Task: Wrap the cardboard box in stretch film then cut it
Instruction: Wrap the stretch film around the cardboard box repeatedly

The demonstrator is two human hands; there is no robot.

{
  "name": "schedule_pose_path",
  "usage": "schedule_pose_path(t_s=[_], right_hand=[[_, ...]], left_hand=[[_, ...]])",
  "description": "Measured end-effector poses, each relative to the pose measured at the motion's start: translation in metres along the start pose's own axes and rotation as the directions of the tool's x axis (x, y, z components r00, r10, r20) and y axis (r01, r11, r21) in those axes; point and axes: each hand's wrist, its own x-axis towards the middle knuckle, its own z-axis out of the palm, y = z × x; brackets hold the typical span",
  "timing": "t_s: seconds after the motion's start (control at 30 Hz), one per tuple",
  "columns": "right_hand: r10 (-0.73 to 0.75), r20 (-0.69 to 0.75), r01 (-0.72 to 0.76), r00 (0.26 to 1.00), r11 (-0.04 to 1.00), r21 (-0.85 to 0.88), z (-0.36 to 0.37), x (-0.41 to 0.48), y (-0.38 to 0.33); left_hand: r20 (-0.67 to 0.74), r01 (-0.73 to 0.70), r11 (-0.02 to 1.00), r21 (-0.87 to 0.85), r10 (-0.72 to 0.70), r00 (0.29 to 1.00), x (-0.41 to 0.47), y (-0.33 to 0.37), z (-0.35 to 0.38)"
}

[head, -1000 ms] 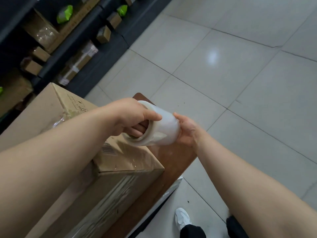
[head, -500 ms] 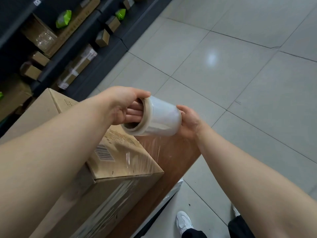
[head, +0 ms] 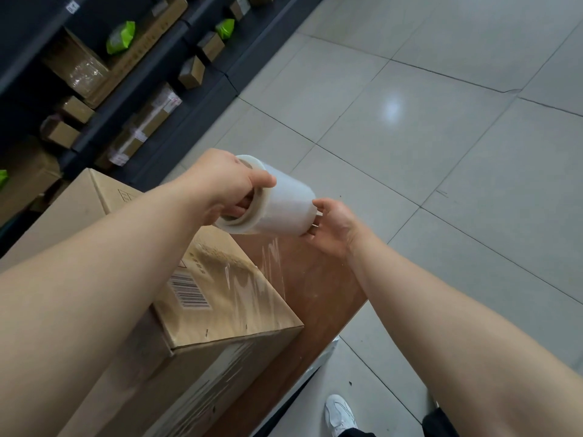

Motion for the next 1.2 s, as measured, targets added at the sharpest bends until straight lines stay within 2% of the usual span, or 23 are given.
schedule_pose_path(t_s=[0.17, 0.3, 0.5, 0.57, 0.63, 0.7, 0.77, 0.83, 0.9, 1.0, 1.2], right_hand=[[0.025, 0.011, -0.024, 1.0, 0.999, -0.035, 0.01, 0.006, -0.006], [0.045, 0.043, -0.039, 0.998, 0.991, -0.131, 0.02, 0.016, -0.011], [0.088, 0.038, -0.083, 0.995, 0.988, -0.134, 0.037, 0.034, -0.019], [0.121, 0.037, -0.116, 0.992, 0.986, -0.118, 0.043, 0.041, -0.022], [0.146, 0.05, -0.141, 0.988, 0.986, -0.089, 0.045, 0.045, -0.024], [0.15, 0.059, -0.147, 0.987, 0.988, -0.051, 0.044, 0.051, -0.029], [0.154, 0.079, -0.152, 0.985, 0.988, -0.025, 0.043, 0.055, -0.031], [0.161, 0.127, -0.162, 0.979, 0.987, 0.002, 0.043, 0.059, -0.032], [0.178, 0.173, -0.187, 0.969, 0.982, 0.033, 0.045, 0.064, -0.032], [0.206, 0.177, -0.22, 0.962, 0.974, 0.059, 0.049, 0.077, -0.034], [0.314, 0.132, -0.306, 0.94, 0.949, -0.076, 0.071, 0.105, -0.046]], left_hand=[[-0.056, -0.101, 0.959, 0.264, 0.12, 0.991, 0.015, -0.008, -0.009], [-0.004, -0.175, 0.874, 0.453, 0.199, 0.98, 0.017, -0.006, -0.02], [0.093, -0.236, 0.78, 0.579, 0.224, 0.97, 0.028, -0.008, -0.035], [0.092, -0.224, 0.791, 0.569, 0.209, 0.974, 0.034, -0.007, -0.039], [0.08, -0.203, 0.85, 0.485, 0.188, 0.979, 0.043, -0.006, -0.044], [0.069, -0.121, 0.94, 0.318, 0.105, 0.992, 0.051, -0.004, -0.049], [0.077, 0.026, 0.995, 0.096, -0.033, 0.996, 0.057, -0.002, -0.049], [0.075, 0.138, 0.986, -0.093, -0.131, 0.988, 0.065, 0.002, -0.045], [0.037, 0.174, 0.968, -0.18, -0.17, 0.985, 0.072, 0.007, -0.042], [-0.004, 0.167, 0.973, -0.159, -0.169, 0.986, 0.082, 0.012, -0.043], [-0.107, 0.148, 0.976, 0.163, -0.132, 0.985, 0.096, 0.003, -0.057]])
